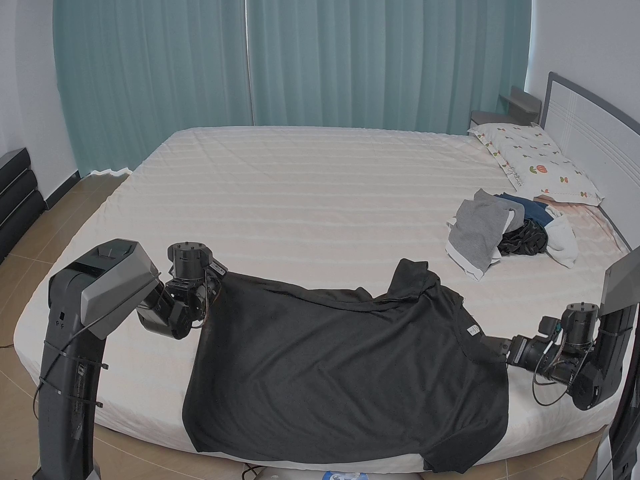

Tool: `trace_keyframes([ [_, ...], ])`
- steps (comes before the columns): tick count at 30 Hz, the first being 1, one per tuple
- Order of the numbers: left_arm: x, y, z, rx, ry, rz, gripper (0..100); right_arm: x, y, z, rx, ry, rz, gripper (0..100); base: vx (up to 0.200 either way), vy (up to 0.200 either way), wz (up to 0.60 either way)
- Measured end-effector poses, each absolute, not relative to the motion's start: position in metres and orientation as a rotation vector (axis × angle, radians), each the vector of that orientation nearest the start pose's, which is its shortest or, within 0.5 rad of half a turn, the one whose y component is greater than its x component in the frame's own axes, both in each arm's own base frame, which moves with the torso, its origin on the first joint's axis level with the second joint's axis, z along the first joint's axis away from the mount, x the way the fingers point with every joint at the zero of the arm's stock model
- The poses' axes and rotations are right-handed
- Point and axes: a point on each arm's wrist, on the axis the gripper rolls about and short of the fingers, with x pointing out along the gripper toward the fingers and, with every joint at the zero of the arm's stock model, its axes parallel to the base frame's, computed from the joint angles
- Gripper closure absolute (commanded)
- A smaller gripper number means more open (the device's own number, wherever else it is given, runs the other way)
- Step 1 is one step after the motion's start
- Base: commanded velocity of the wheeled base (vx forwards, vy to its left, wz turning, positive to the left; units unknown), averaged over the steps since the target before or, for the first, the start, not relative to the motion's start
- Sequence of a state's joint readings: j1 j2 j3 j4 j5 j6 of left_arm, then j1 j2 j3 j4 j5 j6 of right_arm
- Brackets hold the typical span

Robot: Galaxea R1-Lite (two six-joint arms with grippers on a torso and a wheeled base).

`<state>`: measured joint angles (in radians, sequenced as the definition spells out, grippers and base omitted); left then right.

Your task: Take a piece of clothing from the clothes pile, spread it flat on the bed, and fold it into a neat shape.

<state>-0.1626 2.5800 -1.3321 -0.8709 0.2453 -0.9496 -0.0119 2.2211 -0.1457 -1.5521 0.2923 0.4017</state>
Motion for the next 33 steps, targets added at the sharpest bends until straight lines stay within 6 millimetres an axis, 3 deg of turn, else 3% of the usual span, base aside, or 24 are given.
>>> trace_keyframes([
  [8, 0.472, -0.057, -0.002, -0.898, 0.252, 0.259, 100, 0.301, 0.033, 0.012, 0.413, 0.458, 0.169, 0, 0.000, 0.000, 0.00],
  [16, 0.472, -0.052, 0.002, -0.909, 0.243, 0.263, 100, 0.359, 0.063, 0.024, 0.406, 0.456, 0.166, 0, 0.000, 0.000, 0.00],
  [22, 0.470, -0.051, -0.001, -0.912, 0.252, 0.267, 100, 0.396, 0.100, 0.033, 0.469, 0.484, 0.195, 0, 0.000, 0.000, 0.00],
  [29, 0.464, -0.050, -0.010, -0.920, 0.281, 0.281, 100, 0.423, 0.139, 0.019, 0.504, 0.596, 0.206, 0, 0.000, 0.000, 0.00],
  [33, 0.461, -0.050, -0.014, -0.932, 0.296, 0.291, 100, 0.434, 0.149, 0.010, 0.511, 0.621, 0.206, 0, 0.000, 0.000, 0.00],
])
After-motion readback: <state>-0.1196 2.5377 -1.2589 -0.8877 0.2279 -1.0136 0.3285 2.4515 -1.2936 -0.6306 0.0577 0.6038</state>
